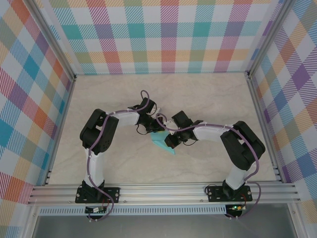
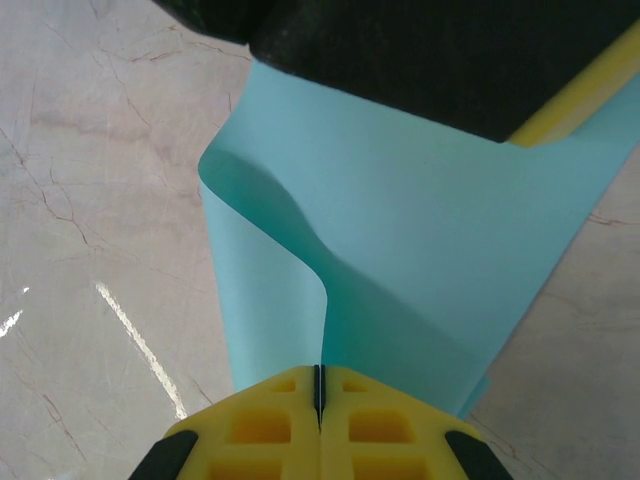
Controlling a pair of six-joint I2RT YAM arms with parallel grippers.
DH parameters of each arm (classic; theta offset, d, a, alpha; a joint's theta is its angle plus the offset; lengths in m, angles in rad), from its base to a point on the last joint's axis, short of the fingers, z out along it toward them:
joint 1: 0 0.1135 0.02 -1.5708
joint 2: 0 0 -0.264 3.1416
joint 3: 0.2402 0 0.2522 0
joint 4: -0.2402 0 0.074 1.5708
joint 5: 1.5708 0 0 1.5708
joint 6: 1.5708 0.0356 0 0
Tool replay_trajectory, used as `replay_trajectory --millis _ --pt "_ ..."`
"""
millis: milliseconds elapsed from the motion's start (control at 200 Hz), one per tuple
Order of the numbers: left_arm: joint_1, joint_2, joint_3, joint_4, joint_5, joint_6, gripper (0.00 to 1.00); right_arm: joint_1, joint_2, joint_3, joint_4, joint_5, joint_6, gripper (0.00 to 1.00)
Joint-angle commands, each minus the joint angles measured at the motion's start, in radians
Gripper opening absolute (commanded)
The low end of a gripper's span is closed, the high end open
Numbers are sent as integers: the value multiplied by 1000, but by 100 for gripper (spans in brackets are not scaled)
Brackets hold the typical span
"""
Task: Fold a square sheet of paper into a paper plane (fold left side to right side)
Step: Third fold the triangle at the center of the table.
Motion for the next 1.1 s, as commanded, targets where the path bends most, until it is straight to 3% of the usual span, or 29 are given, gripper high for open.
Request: replay_trajectory --millis 0,1095 --pt "-19 58 -20 -84 -70 18 4 -5 15 30 -15 -41 -25 0" --pt "-19 48 -25 -83 -63 19 3 -6 99 47 -44 -18 -21 0"
